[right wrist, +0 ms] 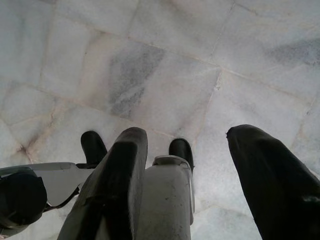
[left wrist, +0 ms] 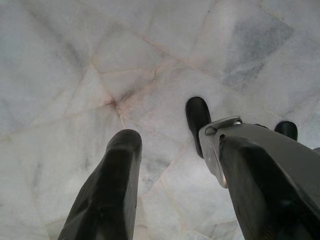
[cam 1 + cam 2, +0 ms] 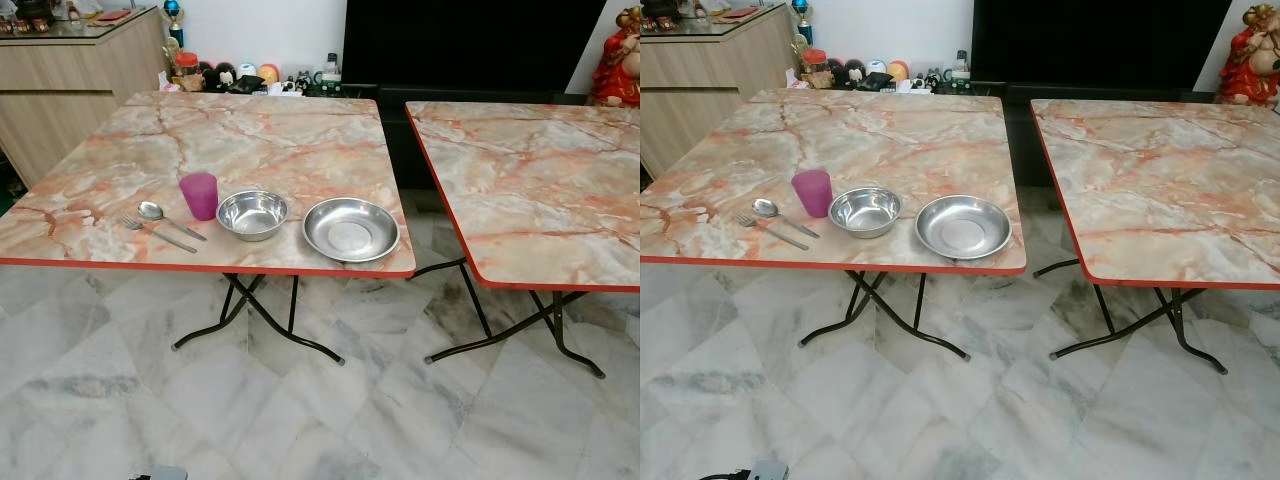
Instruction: Setting the table
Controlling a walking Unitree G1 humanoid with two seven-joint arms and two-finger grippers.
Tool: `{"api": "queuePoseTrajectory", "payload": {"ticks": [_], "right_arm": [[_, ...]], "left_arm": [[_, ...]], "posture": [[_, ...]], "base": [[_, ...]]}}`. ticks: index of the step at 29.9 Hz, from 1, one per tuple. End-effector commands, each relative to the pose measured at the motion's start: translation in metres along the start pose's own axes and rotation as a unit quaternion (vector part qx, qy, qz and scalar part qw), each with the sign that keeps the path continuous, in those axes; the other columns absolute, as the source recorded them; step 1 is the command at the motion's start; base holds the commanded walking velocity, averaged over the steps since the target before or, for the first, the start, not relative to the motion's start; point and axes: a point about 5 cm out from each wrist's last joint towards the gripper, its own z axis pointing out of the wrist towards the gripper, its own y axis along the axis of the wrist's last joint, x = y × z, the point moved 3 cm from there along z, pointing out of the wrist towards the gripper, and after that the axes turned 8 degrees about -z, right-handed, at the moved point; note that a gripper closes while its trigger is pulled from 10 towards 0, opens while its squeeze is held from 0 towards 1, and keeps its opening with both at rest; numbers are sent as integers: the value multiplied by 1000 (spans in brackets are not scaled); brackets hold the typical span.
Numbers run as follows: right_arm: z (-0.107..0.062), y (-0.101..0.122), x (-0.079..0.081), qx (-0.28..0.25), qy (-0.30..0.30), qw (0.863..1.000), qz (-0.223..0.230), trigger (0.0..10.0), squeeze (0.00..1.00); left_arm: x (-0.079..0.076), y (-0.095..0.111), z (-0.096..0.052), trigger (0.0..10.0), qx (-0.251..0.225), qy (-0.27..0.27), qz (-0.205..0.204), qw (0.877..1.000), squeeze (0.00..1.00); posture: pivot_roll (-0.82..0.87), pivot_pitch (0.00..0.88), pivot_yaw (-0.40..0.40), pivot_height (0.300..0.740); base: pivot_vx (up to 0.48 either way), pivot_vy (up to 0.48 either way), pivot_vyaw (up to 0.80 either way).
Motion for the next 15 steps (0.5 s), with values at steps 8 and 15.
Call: {"api": "queuePoseTrajectory", "payload": {"ticks": [8,15], "right_arm": [[-1,-6,0,10,-1,1000,-4,10000,0],[-1,-8,-1,13,1,1000,-10,10000,0]], "left_arm": [[0,-4,0,10000,8,5,-14,1000,0],[-2,-6,0,10000,11,3,-17,1000,0]], "posture": [[-5,83,-3,740],[-7,89,-7,740]], "base": [[272,0,0],[309,0,0]]}}
